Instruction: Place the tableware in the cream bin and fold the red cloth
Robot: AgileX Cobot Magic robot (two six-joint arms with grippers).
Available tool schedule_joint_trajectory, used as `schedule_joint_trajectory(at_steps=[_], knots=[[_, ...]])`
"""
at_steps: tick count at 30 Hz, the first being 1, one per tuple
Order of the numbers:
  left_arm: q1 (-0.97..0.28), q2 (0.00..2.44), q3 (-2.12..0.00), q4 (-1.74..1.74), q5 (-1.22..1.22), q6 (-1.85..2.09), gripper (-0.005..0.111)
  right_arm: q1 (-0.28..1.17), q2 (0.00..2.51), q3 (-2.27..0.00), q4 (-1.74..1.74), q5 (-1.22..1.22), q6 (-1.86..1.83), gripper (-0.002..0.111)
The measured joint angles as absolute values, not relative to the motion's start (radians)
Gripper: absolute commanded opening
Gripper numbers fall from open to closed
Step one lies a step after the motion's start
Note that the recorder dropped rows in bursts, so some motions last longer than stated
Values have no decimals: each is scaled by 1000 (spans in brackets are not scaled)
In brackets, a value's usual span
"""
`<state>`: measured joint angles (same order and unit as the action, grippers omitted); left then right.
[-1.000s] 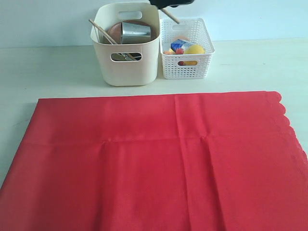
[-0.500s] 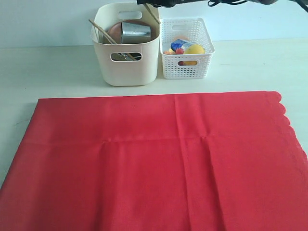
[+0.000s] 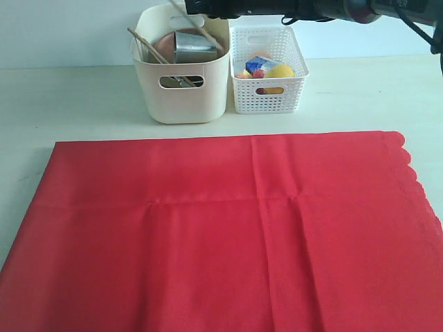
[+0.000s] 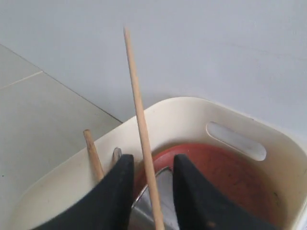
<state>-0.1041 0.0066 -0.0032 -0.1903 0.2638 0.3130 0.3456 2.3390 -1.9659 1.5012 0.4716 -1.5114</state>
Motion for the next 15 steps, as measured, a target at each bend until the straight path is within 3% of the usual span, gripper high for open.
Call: schedule_joint_trajectory(at_steps=[3,10,12,15], knots=[[-104,7,-3,-190,264,313,2,348,2339,-1966,1501,463,-1500,55],[-104,7,-3,-190,264,313,2,338,2316,-1966,1337,518,-1363,55],[-104,7,-3,-190,264,313,2,321,2289,-1966,1186,590,-1249,52],[-104,7,-3,-190,264,313,2,279,2234,-1966,948,702,-1090,34]])
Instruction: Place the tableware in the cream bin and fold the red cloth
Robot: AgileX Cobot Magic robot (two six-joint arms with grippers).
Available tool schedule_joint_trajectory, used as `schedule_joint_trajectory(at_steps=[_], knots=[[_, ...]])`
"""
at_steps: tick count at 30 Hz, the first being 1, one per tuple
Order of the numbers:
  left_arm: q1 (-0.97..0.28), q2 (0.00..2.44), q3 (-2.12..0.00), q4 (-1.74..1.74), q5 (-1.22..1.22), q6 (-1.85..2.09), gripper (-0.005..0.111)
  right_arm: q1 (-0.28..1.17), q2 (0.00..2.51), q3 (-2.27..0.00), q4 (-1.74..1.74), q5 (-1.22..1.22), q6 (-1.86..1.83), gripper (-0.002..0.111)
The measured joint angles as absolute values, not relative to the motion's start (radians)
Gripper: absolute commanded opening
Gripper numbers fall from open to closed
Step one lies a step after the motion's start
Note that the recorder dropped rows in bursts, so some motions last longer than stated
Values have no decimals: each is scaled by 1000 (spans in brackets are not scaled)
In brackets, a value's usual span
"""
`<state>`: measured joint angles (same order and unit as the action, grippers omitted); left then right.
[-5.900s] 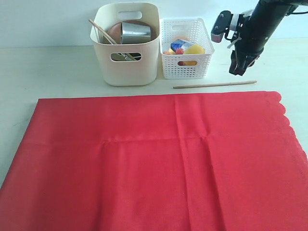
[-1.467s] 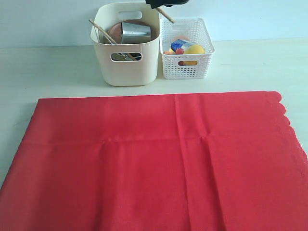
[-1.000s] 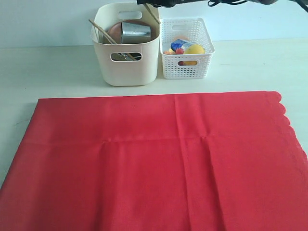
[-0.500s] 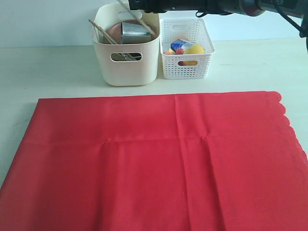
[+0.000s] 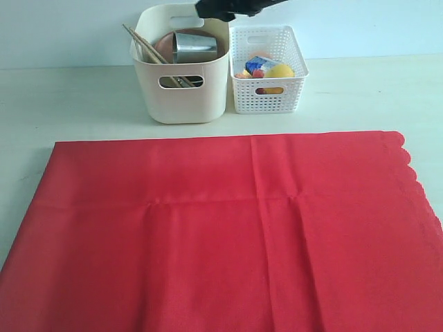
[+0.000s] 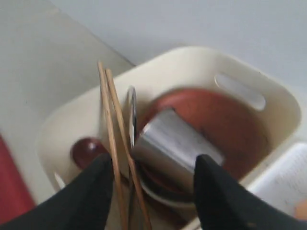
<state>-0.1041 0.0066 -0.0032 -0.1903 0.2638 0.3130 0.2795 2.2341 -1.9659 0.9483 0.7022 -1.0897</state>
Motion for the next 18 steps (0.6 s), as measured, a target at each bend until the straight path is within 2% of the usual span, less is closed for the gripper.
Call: schedule_joint_trajectory(at_steps=[5,7,12,18], knots=[[-104,7,-3,-190,264,313,2,176,2158,-1961,736,901,-898,5],[-104,7,-3,-190,264,313,2,131,2121,-1930,718,965,-849,0],[-104,7,-3,-190,264,313,2,69,1999,-1779,701,1035,-814,0],[-104,7,-3,-190,264,313,2,66,1778,-1514,704,969,-789,0]])
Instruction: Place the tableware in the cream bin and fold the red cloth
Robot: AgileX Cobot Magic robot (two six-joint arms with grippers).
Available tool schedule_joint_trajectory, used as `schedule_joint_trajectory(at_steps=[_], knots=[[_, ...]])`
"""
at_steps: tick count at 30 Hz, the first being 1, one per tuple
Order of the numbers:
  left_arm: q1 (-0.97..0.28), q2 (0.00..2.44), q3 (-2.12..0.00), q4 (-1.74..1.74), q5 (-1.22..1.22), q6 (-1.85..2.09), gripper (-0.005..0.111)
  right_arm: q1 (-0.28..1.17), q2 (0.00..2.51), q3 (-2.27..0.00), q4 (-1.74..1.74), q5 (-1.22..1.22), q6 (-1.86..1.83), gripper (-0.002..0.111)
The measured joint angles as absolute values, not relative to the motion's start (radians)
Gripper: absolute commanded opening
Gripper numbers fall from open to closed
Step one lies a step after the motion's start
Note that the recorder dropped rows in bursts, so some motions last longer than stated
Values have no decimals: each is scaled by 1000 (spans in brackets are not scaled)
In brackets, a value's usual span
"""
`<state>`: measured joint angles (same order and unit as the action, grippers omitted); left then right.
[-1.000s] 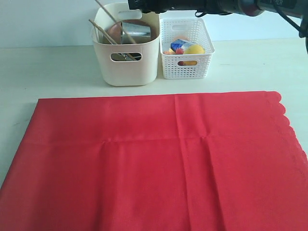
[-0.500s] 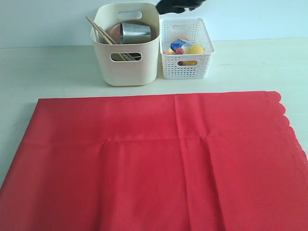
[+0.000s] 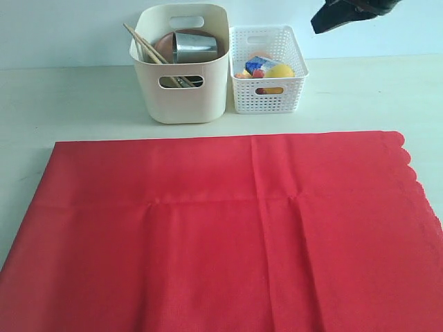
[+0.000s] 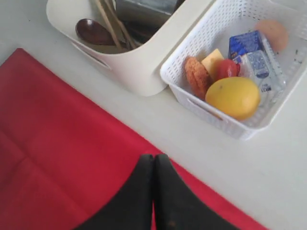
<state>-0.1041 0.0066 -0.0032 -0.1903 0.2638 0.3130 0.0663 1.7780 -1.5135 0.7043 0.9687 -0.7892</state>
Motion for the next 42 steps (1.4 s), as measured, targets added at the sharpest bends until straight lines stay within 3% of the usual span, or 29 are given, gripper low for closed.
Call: schedule_joint_trajectory(at_steps=[14,18,23,26,36,42], knots=[[-104,7,-3,-190,264,313,2,68,928,-370,954,578,-748,0],[-104,7,-3,-190,264,313,2,68,786,-169,970,215,-672,0],[-104,7,-3,-190,264,313,2,68,606,-18,407,-150,-167,0],[-104,7,-3,-190,264,313,2,68,492,-5,72,-156,97,0],[-104,7,-3,-190,264,313,2,68,423,-5,-26,-135,155,0],[-104,7,-3,-190,264,313,2,68,317,-5,-26,20,157,0]])
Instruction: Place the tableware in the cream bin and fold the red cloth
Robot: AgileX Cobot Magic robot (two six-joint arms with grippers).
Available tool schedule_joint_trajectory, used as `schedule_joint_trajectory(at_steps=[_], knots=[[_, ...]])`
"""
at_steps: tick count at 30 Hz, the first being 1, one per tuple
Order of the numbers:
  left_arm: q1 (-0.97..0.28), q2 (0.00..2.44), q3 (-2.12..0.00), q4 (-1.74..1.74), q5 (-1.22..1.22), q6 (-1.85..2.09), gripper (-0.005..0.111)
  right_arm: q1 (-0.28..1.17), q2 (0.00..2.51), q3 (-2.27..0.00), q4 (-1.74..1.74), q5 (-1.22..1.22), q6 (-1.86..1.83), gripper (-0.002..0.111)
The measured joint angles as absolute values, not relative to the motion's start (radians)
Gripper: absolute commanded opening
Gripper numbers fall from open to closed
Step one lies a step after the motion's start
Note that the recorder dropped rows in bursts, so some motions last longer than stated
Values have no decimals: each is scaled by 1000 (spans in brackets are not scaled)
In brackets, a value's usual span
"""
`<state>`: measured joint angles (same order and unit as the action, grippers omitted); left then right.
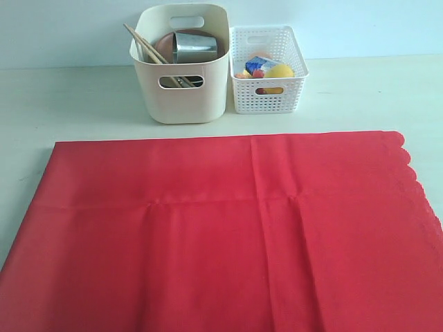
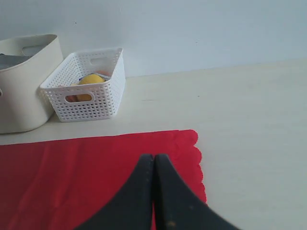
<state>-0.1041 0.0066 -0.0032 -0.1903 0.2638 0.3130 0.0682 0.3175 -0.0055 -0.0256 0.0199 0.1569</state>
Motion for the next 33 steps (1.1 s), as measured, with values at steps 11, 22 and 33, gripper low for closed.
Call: schedule_joint_trajectory(at_steps=[11,22,33], knots=[[-104,7,-3,-190,264,313,2,68,8,-5,-18,184,161,0],[-104,7,-3,-190,264,313,2,68,6,-5,-18,280,161,0],[-104,7,-3,-190,264,313,2,68,6,-5,-16,282,161,0]])
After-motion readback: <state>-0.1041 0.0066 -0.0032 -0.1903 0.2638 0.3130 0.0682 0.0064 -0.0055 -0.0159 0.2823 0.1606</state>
